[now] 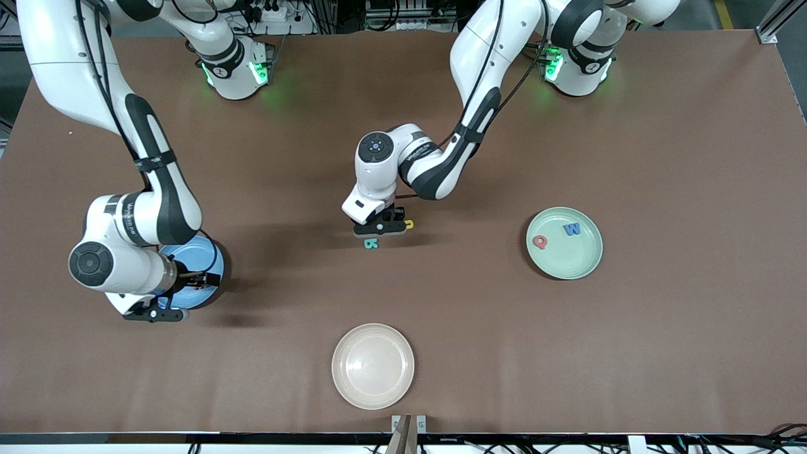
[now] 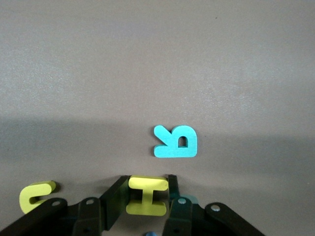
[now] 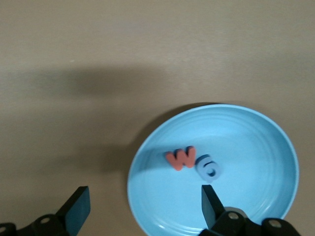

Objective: Sort upper and lower case letters into plates
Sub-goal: 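Place the yellow H on the green plate while the right gripper reaches c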

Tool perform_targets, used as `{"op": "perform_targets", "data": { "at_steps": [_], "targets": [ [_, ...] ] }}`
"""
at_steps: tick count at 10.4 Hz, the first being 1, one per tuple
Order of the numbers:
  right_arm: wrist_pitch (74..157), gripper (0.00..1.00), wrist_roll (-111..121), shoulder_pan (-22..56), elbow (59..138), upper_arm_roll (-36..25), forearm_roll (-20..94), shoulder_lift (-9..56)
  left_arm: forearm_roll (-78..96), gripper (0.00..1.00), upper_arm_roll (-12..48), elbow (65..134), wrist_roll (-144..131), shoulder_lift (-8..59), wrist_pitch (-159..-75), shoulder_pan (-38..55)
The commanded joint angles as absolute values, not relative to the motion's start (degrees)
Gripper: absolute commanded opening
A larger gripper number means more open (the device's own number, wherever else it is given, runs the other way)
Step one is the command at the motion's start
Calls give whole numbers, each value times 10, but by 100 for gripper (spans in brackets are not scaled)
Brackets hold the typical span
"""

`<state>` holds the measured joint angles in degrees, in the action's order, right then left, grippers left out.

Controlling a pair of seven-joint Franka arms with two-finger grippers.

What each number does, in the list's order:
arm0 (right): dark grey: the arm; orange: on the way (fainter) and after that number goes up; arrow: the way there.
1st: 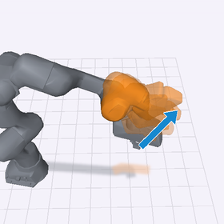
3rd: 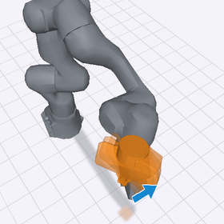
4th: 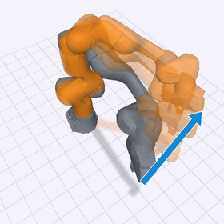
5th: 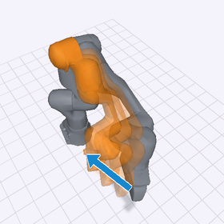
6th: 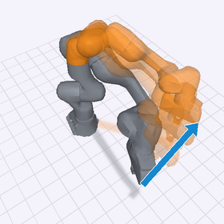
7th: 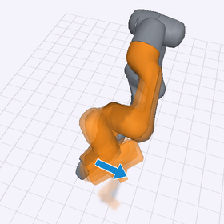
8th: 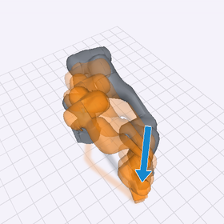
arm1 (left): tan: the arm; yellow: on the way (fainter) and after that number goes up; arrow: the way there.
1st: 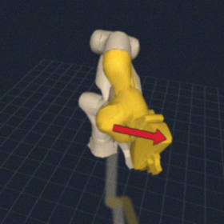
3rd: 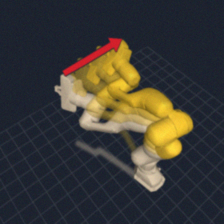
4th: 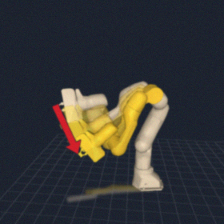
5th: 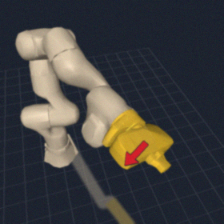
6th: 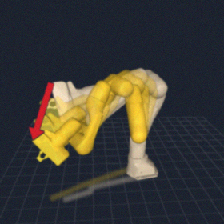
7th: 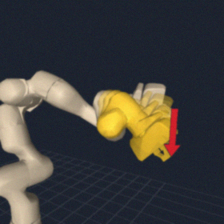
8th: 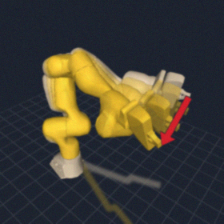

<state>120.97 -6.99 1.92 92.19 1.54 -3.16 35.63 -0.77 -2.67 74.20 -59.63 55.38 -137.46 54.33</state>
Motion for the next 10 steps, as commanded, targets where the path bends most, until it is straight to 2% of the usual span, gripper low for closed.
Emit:
{"op": "perform_targets", "data": {
  "at_steps": [1,5,8,10],
  "targets": [
    [1203,100,-108,44,929,18,-23,340,12,13,-26,733,-596,550,-1323,527],
    [1203,100,-182,98,925,20,-7,336,34,12,-20,732,-585,527,-1276,503],
    [1205,100,-235,150,926,20,-7,333,63,12,-13,732,-501,466,-1177,451],
    [1209,100,-272,197,923,20,-6,335,90,12,-15,736,-410,432,-1140,404]
  ]
}}
